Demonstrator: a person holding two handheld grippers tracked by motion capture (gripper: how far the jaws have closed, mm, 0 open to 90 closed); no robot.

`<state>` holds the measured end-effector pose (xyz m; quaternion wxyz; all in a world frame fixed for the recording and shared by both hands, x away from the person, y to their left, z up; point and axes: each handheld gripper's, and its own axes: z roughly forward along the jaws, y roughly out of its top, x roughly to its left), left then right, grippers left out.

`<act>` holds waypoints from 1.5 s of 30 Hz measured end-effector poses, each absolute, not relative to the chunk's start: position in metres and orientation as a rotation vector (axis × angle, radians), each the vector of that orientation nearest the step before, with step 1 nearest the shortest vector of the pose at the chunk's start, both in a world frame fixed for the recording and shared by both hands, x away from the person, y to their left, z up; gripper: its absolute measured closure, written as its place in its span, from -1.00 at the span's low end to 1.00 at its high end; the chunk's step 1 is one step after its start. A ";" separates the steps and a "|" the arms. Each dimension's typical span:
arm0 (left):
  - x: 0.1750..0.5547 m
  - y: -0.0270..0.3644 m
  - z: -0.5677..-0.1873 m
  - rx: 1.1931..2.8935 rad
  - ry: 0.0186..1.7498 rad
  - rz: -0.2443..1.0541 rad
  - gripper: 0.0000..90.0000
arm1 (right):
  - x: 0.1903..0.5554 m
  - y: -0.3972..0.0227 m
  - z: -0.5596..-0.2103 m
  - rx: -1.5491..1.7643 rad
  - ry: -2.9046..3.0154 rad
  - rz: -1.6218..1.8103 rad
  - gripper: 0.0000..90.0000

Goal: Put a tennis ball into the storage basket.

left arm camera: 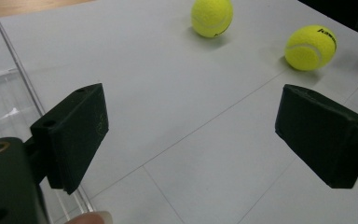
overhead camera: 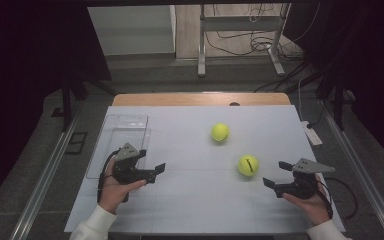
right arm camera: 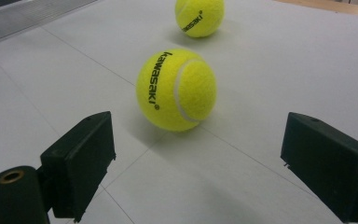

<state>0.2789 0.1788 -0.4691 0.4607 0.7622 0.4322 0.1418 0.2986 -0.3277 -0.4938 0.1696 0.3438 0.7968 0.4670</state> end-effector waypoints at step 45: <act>0.297 0.141 -0.463 1.920 0.985 0.301 -0.76 | 0.299 -0.326 -0.496 0.975 2.278 1.312 -0.78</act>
